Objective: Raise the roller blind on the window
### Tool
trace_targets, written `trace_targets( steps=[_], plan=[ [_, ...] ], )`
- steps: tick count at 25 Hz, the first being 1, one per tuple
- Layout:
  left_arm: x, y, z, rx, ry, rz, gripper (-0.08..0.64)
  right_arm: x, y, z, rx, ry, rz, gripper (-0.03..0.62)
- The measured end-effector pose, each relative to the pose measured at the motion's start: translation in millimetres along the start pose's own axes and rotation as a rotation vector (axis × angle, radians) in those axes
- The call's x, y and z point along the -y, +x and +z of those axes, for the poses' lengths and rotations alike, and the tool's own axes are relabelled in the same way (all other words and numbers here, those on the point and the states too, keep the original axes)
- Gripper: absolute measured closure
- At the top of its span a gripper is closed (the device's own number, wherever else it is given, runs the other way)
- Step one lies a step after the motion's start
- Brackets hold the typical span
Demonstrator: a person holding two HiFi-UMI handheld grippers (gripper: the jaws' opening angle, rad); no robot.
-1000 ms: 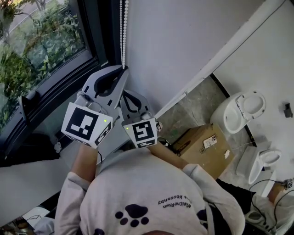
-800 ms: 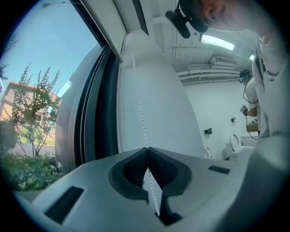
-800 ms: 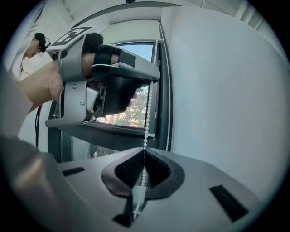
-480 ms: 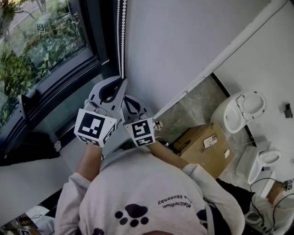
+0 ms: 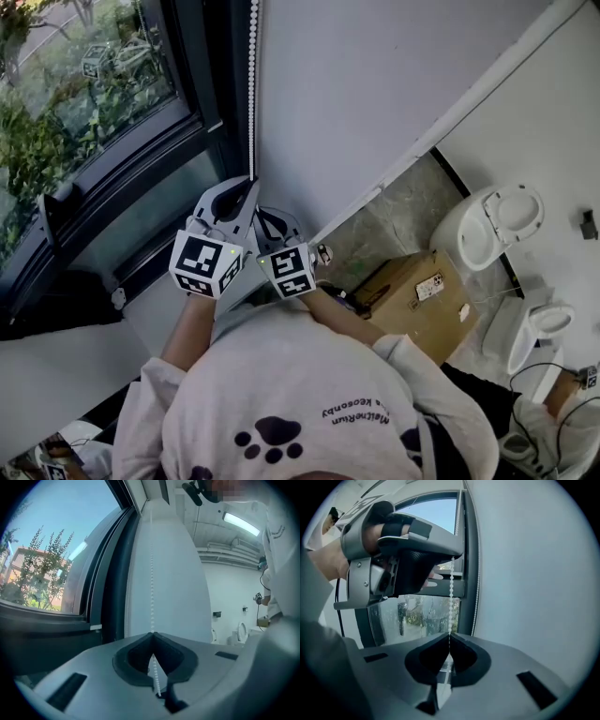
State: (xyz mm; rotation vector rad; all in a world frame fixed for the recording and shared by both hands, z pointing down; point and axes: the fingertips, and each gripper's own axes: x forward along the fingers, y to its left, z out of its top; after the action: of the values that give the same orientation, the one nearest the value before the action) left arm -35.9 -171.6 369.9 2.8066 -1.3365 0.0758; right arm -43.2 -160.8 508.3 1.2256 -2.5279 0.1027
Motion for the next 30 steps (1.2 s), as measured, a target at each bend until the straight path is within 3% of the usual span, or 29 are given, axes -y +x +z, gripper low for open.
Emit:
trace_targets(
  steps=[6,11,14,17,21,30],
  plan=[
    [3,3,-27,-0.041,-0.012,0.003,0.552,0,3,-27,-0.052,0.034,0.018,0.580],
    [1,3,-30,-0.042,-0.009,0.013,0.552,-2,0,-27,-0.046,0.047,0.041,0.580],
    [-3,2,-29,-0.032,-0.010,0.024,0.552,2,-7,-9,0.011,0.047,0.039,0.573],
    [-5,1,-29,-0.023,-0.012,0.032,0.552,7,-20,21,0.093,0.029,0.017,0.514],
    [-6,1,-30,-0.019,-0.004,0.040,0.552,14,-40,57,0.191,0.039,-0.024,0.509],
    [-12,-2,-23,-0.002,0.053,0.086,0.551,25,-65,104,0.296,0.061,-0.059,0.583]
  ],
)
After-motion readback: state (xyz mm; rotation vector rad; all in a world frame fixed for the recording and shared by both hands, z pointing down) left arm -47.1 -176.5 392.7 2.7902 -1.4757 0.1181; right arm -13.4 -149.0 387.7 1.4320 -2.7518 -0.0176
